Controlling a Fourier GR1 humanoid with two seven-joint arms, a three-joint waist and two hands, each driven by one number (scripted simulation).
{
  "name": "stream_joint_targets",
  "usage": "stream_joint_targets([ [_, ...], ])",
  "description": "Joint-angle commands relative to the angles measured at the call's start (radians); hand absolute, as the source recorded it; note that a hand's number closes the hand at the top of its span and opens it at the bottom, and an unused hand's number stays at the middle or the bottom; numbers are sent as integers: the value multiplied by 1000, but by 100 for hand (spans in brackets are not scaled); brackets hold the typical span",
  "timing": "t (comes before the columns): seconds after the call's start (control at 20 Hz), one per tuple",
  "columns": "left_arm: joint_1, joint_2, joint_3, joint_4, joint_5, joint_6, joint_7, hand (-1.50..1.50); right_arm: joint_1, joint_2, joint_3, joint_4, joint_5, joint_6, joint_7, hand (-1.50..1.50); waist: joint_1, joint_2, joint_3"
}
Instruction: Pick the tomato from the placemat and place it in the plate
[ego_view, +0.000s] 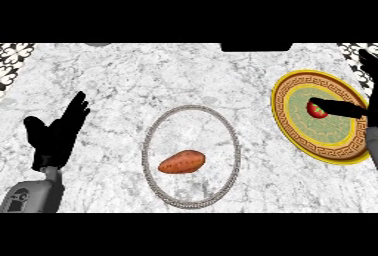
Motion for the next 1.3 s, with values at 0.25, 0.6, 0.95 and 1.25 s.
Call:
stream_joint_targets([
  [0.25, 1, -36, -12, 24, -26, 20, -21, 0, 60, 41, -126, -209, -265, 159, 143, -150, -2, 2, -1],
  [0.6, 6, 0, 32, -25, 10, -39, 13, 0, 192, 18, -284, -173, -407, 354, -21, -150, 8, 5, 0],
  [0.95, -10, -17, 46, 14, -32, -42, -3, 0, 268, 18, -364, -158, -375, 430, -126, -150, 8, 5, -1],
  [1.25, -39, -50, 41, 25, -50, -31, -9, 0, 249, -37, -433, -74, -373, 486, -124, -150, 9, 5, -1],
])
